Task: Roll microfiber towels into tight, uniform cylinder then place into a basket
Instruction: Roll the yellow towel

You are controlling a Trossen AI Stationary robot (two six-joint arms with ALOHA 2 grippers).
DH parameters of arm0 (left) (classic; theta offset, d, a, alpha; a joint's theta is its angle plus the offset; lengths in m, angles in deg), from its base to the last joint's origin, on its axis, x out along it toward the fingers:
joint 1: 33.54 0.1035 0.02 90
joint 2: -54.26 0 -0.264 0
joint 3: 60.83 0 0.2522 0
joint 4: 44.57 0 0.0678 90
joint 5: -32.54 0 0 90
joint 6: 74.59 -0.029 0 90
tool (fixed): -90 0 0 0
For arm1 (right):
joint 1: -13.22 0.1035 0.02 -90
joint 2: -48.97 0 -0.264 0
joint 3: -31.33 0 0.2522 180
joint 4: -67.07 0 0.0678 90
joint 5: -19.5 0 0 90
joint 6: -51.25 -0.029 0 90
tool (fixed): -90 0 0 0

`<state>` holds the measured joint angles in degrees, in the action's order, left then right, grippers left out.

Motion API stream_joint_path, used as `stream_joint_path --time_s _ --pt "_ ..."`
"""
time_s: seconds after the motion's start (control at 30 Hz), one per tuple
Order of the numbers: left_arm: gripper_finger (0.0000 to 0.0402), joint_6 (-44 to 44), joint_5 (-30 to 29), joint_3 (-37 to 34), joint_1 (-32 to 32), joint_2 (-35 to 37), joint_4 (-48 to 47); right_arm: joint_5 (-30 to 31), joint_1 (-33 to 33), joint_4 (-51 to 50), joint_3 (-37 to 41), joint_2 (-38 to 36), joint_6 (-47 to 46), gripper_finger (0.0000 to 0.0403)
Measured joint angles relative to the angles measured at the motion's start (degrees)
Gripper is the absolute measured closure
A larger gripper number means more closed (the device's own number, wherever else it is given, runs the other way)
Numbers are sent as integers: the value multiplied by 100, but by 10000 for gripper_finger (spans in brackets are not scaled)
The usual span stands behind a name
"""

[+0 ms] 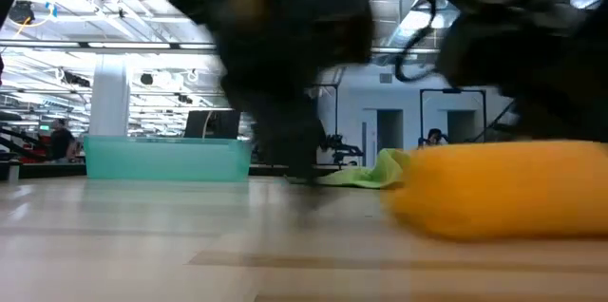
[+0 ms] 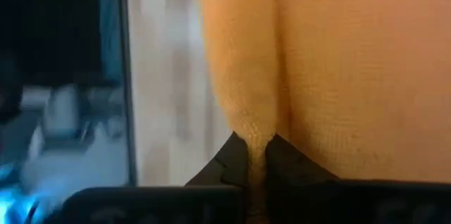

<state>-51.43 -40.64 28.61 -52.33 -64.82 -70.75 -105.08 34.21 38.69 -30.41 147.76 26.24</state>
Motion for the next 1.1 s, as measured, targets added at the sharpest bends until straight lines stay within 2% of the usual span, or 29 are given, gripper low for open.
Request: stream_joint_path --time_s 0.13,0.3,0.43,0.63,0.83,0.93,1.1 --pt "369 341 763 15 -34 -5 -53 -34 -44 -32 -27 70 -349 370" --pt "380 232 611 3 -46 -12 -188 20 -162 31 -42 346 -780 370" --pt "388 -243 30 8 -118 -11 -70 -91 -236 31 -55 454 -802 365" --pt "401 -1081 -1245 248 -385 -10 -29 -45 -378 89 -48 461 -950 373" --pt "401 -1998 -2523 548 -842 -10 48 128 -478 151 -55 461 -962 365" --pt "401 -2361 -2768 630 -981 -10 219 148 -527 211 -50 461 -962 368" --pt "401 -2822 -2777 662 -960 -10 688 194 -639 305 -48 463 -962 371"
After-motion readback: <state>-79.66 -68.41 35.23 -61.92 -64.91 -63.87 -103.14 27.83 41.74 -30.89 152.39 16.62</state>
